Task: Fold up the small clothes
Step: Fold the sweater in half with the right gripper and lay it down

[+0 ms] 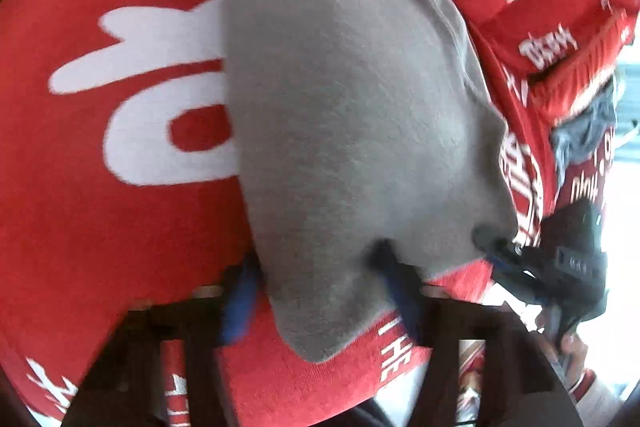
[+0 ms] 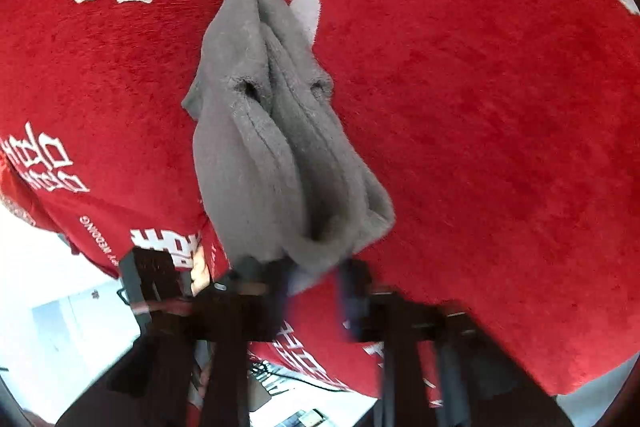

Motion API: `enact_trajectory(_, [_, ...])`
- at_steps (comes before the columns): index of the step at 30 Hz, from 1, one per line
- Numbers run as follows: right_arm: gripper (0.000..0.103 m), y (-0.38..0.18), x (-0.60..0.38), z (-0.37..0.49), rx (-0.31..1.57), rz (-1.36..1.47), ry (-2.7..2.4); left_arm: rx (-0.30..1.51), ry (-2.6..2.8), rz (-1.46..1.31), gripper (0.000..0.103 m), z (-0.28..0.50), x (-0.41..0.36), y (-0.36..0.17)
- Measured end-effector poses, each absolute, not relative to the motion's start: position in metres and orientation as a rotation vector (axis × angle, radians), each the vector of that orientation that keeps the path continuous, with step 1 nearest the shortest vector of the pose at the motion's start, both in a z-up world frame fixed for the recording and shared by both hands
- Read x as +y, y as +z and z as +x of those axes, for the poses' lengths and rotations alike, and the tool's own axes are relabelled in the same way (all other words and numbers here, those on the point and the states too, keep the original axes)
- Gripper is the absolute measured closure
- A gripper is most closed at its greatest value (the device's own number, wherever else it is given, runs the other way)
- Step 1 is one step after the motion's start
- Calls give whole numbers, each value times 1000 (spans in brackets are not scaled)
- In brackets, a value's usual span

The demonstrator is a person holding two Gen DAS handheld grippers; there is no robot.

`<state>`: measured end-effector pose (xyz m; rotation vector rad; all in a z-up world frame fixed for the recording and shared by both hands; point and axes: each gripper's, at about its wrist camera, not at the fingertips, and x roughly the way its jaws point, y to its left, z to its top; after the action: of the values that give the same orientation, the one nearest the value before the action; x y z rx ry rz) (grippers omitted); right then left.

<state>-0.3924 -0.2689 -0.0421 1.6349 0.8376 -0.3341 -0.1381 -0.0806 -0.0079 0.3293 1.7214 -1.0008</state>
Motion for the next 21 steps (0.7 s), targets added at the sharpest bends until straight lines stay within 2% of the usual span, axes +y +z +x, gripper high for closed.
enact_trajectory(3, [95,-28,-261,-383,791,1614,-302,1672,-1039,356,69,-140,-80,4])
enact_trajectory(6, [95,-23,-250,-382,800,1586,-289,1627,-1061,392,69,-139,-73,7])
enact_trajectory(11, [95,-56,-245,-390,892,1567,-355,1612,-1050,373,69,-138,-64,0])
enact_trajectory(14, [95,-58,-246,-386,909,1545,-335,1581,-1026,382,69,-140,-60,5])
enact_trajectory(16, [93,-52,-246,-382,932,1508,-313,1566,-1004,402,62,-140,-59,8])
enact_trajectory(17, [90,-49,-247,-377,943,1500,-308,1555,-976,417,47,-139,-59,10])
enact_trajectory(18, [90,-47,-248,-376,958,1493,-309,1542,-945,427,40,-137,-58,12])
enact_trajectory(21, [90,-38,-247,-375,1013,1465,-301,1535,-903,400,39,-131,-52,19])
